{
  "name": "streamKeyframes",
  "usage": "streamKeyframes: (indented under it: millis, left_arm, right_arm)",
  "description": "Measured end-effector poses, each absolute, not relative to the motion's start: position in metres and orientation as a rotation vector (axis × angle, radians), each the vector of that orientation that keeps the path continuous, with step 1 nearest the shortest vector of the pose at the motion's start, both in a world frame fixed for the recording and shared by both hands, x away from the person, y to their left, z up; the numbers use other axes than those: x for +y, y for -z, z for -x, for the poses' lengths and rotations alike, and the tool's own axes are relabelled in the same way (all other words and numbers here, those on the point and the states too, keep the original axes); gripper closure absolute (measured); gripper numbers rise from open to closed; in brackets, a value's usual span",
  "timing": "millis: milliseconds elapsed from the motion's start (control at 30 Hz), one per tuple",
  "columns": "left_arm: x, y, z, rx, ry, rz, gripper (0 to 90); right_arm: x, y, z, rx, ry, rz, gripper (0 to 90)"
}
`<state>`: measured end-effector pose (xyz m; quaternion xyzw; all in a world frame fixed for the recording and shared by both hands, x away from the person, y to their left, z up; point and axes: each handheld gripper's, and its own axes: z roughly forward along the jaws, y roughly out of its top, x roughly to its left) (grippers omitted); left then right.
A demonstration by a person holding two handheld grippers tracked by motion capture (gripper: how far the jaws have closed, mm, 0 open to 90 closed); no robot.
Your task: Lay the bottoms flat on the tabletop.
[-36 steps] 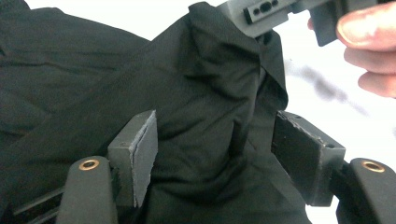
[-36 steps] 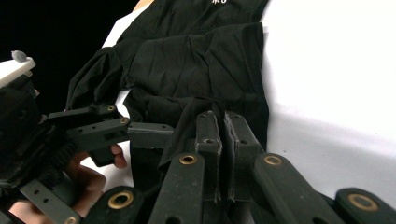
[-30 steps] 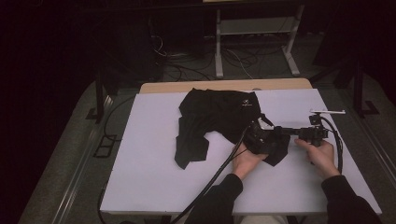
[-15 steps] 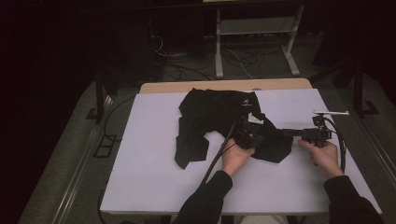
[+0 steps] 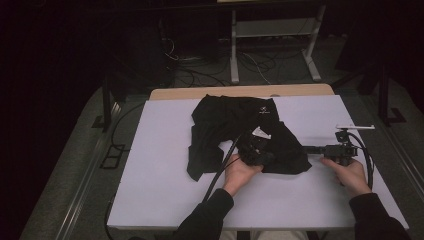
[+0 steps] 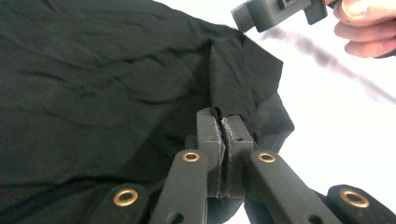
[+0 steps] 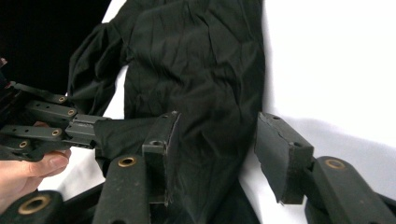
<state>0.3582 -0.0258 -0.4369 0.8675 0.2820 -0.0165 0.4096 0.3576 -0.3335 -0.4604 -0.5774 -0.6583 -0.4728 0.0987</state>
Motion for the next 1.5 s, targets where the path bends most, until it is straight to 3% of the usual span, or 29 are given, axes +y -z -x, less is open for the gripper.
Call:
streamKeyframes:
  millis: [300, 400, 433, 500, 533, 600, 667, 1233, 1500]
  left_arm:
    - [-0.025, 0.443, -0.345, 0.671, 0.043, -2.221, 86.4]
    - [-0.024, 0.446, -0.343, 0.667, 0.046, -2.222, 86.4]
    - [-0.024, 0.447, -0.343, 0.668, 0.049, -2.224, 86.4]
    - [-0.023, 0.448, -0.343, 0.662, 0.054, -2.234, 86.4]
    - [-0.023, 0.448, -0.343, 0.66, 0.054, -2.237, 86.4]
    - [-0.022, 0.449, -0.341, 0.651, 0.059, -2.249, 86.5]
    - [-0.02, 0.448, -0.338, 0.63, 0.062, -2.258, 86.6]
    - [0.009, 0.436, -0.294, 0.421, 0.119, -2.388, 86.7]
    - [0.004, 0.435, -0.266, 0.305, 0.173, -2.468, 86.6]
  right_arm:
    - [-0.326, 0.464, -0.347, -1.98, 1.313, 1.714, 46.7]
    - [-0.321, 0.466, -0.348, -2.003, 1.269, 1.707, 51.3]
    - [-0.317, 0.466, -0.348, -2.031, 1.245, 1.694, 58.5]
    - [-0.315, 0.466, -0.348, -2.043, 1.235, 1.688, 63.6]
    - [-0.313, 0.467, -0.348, -2.063, 1.202, 1.662, 72.9]
    - [-0.311, 0.468, -0.348, -2.057, 1.168, 1.639, 82.9]
    - [-0.312, 0.467, -0.347, -2.03, 1.166, 1.627, 87.2]
    - [-0.305, 0.455, -0.293, -2.019, 1.144, 1.451, 87.7]
    - [-0.308, 0.454, -0.279, -2.029, 1.127, 1.442, 87.6]
